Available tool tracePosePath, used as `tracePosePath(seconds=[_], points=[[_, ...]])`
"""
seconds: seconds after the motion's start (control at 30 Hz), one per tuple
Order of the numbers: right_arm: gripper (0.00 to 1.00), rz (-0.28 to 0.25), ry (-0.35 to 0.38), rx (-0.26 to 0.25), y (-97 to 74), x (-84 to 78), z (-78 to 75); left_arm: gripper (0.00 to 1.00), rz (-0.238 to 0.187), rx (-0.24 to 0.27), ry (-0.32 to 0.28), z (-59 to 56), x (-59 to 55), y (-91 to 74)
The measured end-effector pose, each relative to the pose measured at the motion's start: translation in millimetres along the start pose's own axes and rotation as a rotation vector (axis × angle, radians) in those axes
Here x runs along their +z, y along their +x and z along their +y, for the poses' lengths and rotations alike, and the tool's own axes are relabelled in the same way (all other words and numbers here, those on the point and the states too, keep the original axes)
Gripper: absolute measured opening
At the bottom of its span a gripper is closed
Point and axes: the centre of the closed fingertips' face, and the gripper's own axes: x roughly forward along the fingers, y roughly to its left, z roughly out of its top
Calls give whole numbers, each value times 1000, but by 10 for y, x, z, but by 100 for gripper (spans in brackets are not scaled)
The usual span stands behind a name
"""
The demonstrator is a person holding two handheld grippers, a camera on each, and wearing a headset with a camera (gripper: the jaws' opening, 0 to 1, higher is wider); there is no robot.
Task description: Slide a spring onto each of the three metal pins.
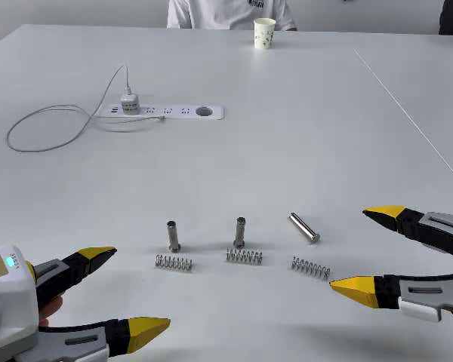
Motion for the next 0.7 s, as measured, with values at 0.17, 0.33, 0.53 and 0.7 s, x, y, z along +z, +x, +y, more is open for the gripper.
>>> tracePosePath(seconds=[0.17, 0.33, 0.53, 0.7], points=[[73, 2, 5, 1, 5, -9, 21, 80, 5, -5, 4, -15, -15, 5], [72, 5, 11, -2, 1, -21, 26, 80, 7, -7, 3, -20, -26, 10], [71, 6, 18, -8, -3, -18, 13, 80, 2, -3, 0, 0, -13, 17], [71, 8, 19, -12, -8, -19, 7, 80, 2, -4, 2, -7, -12, 24]])
